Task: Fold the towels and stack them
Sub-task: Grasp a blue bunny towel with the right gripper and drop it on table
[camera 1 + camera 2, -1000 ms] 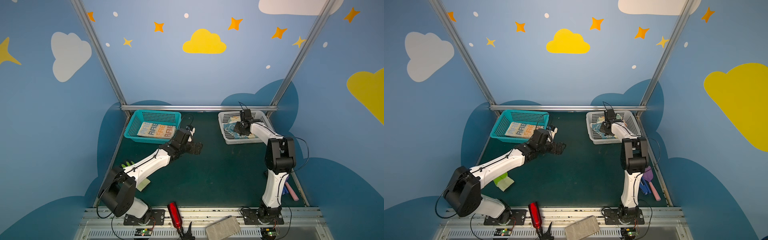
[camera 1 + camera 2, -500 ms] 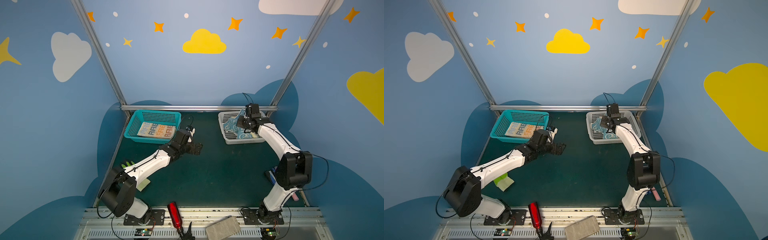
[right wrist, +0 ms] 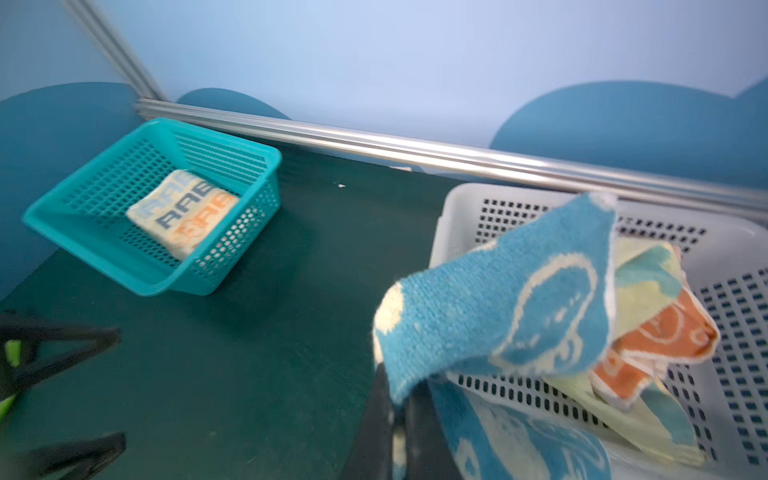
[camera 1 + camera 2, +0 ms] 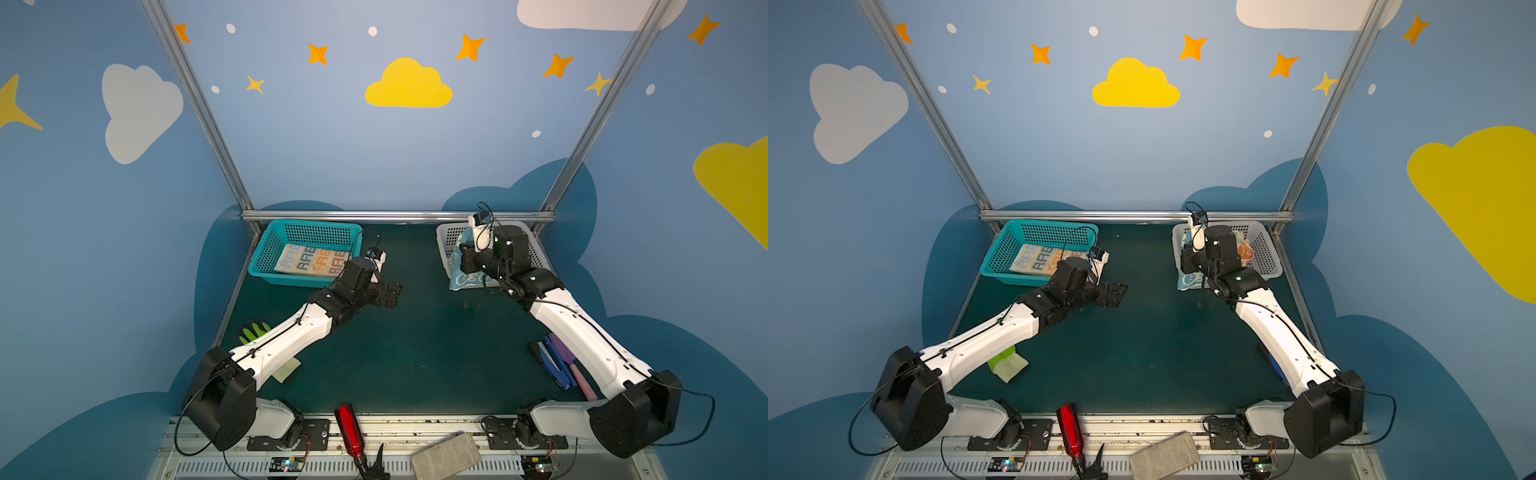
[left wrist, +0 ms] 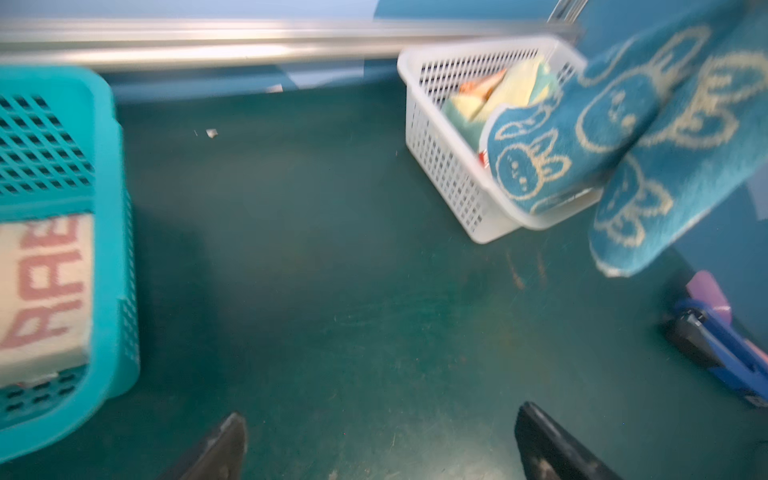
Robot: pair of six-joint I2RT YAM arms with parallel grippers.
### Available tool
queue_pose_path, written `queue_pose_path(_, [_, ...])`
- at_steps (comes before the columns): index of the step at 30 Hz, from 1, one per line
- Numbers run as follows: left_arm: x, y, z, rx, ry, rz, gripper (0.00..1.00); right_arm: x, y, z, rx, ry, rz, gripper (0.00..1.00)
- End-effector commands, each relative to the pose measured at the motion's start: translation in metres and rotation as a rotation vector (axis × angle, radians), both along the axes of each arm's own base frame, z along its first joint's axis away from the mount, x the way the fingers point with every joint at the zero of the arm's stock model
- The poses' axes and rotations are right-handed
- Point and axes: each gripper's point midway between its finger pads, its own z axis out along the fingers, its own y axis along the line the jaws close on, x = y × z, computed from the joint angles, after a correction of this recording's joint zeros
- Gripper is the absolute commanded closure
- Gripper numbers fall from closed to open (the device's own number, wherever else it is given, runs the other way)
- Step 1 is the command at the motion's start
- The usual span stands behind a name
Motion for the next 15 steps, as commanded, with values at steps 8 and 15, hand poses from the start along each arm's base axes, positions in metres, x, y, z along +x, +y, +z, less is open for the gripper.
queue_pose_path(8, [-0.016, 0.029, 0.013, 0.002, -0.043, 0.086, 0.0, -0.069, 0.071, 0.036, 0.024, -0.113, 0.369, 1.0])
queue_pose_path(15, [-0.023, 0.039, 0.014, -0.008, -0.055, 0.115, 0.0, -0.075, 0.099, 0.01, 0.019, -0.035, 0.421, 1.0])
